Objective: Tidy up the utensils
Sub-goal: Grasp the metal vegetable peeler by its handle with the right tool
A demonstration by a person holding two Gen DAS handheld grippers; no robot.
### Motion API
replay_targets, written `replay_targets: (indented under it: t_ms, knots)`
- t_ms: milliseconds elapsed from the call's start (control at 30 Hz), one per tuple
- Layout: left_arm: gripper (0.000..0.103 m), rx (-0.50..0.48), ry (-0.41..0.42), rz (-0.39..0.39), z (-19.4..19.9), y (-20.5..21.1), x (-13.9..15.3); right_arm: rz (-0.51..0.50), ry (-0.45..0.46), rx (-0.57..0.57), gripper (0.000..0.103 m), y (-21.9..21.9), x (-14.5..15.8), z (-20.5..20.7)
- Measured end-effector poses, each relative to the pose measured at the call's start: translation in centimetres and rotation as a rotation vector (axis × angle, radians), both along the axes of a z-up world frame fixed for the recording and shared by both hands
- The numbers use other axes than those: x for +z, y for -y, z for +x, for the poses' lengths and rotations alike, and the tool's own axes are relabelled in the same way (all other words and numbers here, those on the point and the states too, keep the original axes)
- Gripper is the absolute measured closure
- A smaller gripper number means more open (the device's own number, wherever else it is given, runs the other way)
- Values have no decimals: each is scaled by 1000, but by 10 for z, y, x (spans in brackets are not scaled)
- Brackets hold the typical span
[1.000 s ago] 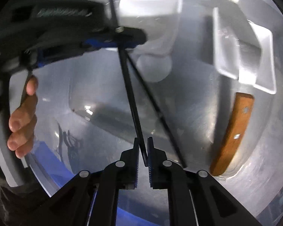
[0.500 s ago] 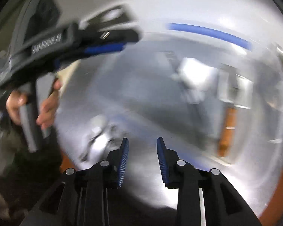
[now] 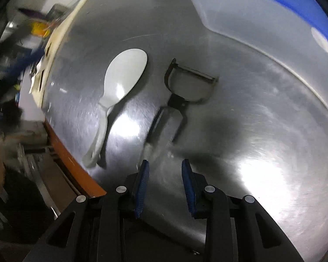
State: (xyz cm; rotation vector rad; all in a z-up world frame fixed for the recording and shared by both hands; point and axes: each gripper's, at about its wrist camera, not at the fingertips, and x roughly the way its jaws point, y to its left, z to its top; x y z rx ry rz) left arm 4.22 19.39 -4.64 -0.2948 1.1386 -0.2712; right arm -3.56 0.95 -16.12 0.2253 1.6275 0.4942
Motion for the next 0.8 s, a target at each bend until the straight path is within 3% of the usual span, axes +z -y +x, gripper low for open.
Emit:
replay_targets:
  t_ms: [233,333,467,633,800]
  knots:
    - [38,39,-60,-64,-12,-37,-24,-116,21,-43,73,-20,-7,5]
    - [38,12,-80,-89,-10,-35,-32,-166,53,-40,93,-33,-11,5]
    - [38,-57,-119,-128,-7,-13,-44,-160,48,-69,99,-17,-11,5]
    - [38,-172,-237,-254,-11,25,-69,-15,-29,-132,99,25,-6,-2]
    - [38,-218,-384,-372,-15,59,-100,170,-152,-191,99,55,-14,-16]
